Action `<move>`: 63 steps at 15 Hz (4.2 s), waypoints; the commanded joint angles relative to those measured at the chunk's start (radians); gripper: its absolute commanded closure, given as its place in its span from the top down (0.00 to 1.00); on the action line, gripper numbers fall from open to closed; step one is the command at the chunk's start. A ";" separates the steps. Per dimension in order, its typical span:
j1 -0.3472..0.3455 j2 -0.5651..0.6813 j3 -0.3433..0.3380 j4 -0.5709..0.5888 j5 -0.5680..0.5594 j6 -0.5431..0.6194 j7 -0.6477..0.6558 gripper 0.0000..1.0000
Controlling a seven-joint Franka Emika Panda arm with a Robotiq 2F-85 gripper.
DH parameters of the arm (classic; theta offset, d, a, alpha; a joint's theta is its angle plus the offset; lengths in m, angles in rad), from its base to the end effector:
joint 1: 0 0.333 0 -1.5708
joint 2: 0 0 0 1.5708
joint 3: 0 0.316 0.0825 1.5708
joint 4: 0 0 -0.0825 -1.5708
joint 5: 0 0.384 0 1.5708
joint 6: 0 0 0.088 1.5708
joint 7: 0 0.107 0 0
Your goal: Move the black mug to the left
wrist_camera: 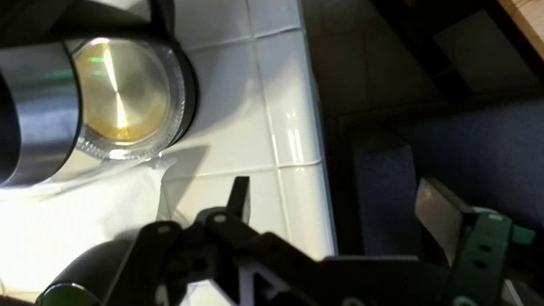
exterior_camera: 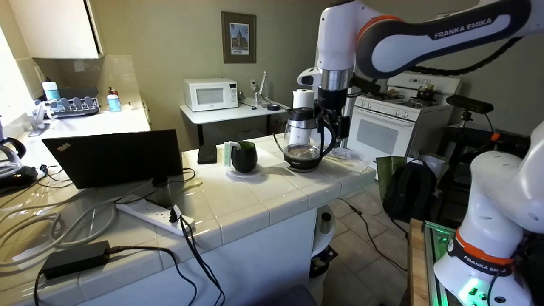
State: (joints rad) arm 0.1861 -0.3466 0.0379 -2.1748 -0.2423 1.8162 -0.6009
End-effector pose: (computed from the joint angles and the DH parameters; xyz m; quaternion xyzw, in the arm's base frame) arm 0.4427 0.0822 0.5347 0.8971 0.4241 -0.0294 0.1200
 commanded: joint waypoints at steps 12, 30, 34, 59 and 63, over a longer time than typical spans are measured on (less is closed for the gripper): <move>-0.060 0.487 0.026 0.395 -0.061 0.228 -0.026 1.00; -0.050 0.639 0.024 0.523 -0.132 0.273 0.250 1.00; -0.049 0.689 0.021 0.556 -0.173 0.306 0.302 1.00; -0.072 0.820 0.027 0.655 -0.154 0.389 0.178 0.22; -0.065 0.825 0.018 0.665 -0.163 0.360 0.201 0.03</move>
State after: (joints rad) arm 0.1189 0.4566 0.0566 -1.5412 -0.4055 2.2113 -0.4000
